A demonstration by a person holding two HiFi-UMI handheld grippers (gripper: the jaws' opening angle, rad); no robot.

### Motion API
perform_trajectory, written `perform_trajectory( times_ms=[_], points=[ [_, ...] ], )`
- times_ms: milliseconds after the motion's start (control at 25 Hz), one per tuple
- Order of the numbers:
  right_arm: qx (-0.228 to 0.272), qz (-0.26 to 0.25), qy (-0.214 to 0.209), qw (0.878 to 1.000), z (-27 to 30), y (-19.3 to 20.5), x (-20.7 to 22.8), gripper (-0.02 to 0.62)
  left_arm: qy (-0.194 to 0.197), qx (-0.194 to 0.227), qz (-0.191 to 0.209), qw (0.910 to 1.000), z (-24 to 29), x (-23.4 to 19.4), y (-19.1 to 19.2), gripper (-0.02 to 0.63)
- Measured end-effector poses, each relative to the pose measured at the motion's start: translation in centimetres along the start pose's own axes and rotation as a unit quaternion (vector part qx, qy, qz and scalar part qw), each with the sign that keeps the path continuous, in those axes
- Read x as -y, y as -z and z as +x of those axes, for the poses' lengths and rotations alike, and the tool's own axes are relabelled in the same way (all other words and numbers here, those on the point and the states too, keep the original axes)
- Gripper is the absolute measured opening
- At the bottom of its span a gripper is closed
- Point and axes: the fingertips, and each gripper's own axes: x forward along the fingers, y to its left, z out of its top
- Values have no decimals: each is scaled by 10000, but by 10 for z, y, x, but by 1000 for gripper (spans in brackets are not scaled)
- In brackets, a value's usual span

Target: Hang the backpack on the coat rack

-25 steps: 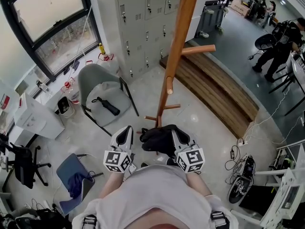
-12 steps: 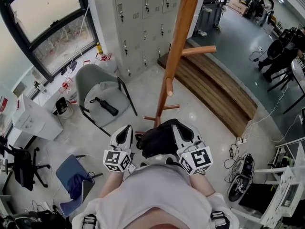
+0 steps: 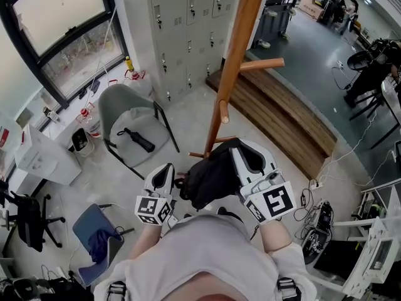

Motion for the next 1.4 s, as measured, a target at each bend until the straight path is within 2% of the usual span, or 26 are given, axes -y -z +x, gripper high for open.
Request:
perform_trajectory(
  times_ms=[280,560,880,1240,1400],
  points=[
    [259,-257,116,9993,11,-43,10,20,8,59,9,10000,-4,-1,-4,11],
    [212,-304,266,9990,25,-57,21,20,-14,76,32,10000,-6,-4,-4,11],
    [27,-259,355,9990,39,-52,31,20,-54,66,-15,10000,-11,-5,-2,11],
    [-385,-19,488,9981,55,-16,41,20,-94,-9,-103,9999,-10,-13,2,11],
    [-487,-62,516,9975,57,-4,38,20,-103,-74,-132,9998,-10,-15,8,11]
  ],
)
